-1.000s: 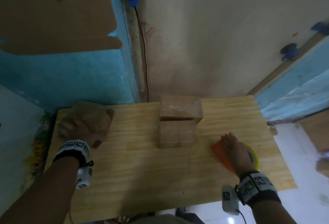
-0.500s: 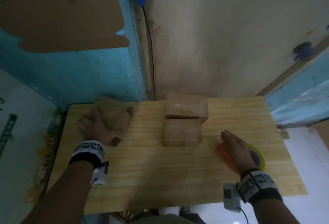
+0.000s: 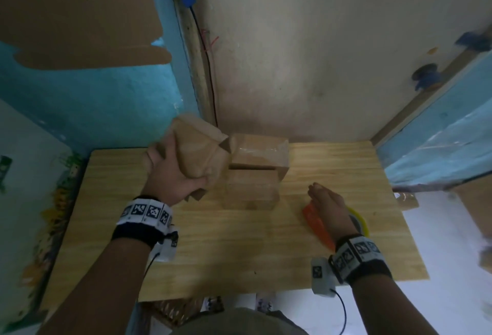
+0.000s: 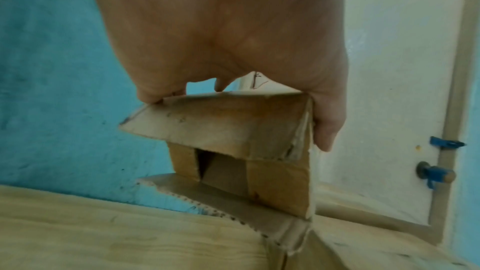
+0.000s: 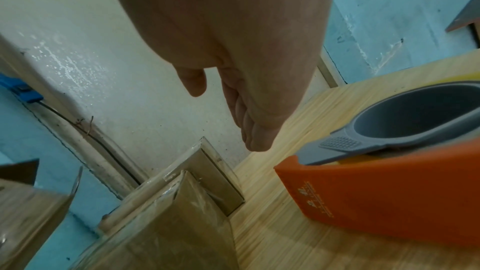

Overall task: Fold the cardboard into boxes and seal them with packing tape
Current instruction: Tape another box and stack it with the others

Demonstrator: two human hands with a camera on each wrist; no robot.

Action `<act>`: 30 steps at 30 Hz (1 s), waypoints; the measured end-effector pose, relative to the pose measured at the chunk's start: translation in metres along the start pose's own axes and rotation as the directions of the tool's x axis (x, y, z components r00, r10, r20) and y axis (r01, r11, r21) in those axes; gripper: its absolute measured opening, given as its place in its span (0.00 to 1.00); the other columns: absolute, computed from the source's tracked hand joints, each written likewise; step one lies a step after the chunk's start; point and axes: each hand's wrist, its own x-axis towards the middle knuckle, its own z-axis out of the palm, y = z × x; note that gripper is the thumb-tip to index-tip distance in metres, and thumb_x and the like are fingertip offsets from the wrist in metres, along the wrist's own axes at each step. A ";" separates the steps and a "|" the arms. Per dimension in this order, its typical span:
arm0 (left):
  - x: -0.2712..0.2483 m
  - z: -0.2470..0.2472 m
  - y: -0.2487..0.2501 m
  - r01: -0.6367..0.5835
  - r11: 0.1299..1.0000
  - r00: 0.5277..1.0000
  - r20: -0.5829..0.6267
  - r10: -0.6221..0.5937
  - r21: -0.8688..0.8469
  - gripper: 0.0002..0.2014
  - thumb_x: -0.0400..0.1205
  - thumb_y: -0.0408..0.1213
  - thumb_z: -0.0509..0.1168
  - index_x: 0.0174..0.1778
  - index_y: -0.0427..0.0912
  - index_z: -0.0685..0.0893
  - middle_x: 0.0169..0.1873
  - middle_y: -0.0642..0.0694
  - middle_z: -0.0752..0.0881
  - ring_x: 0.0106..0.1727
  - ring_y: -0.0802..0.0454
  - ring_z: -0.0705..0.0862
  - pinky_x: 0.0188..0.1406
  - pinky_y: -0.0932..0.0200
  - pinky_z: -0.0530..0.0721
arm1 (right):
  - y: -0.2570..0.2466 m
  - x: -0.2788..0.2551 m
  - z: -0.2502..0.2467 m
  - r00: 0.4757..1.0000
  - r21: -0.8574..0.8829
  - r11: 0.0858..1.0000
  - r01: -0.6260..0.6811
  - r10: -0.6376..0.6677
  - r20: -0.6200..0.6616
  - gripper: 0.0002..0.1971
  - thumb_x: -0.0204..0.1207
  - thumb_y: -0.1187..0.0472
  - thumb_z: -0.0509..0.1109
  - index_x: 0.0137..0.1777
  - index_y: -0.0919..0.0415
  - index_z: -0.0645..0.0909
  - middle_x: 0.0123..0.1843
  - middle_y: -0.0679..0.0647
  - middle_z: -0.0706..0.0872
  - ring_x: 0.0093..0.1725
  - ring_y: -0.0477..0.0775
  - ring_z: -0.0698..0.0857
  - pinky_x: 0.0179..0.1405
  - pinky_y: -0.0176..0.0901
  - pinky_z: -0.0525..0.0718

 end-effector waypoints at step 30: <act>-0.082 0.077 0.073 -0.477 0.872 0.862 0.255 0.439 0.112 0.49 0.72 0.75 0.66 0.87 0.67 0.54 0.84 0.58 0.66 0.86 0.51 0.63 0.88 0.36 0.56 | -0.019 -0.033 -0.007 0.820 0.036 0.940 0.339 -0.314 0.479 0.53 0.59 0.73 0.92 0.80 0.41 0.72 0.75 0.46 0.79 0.70 0.48 0.84 0.58 0.47 0.93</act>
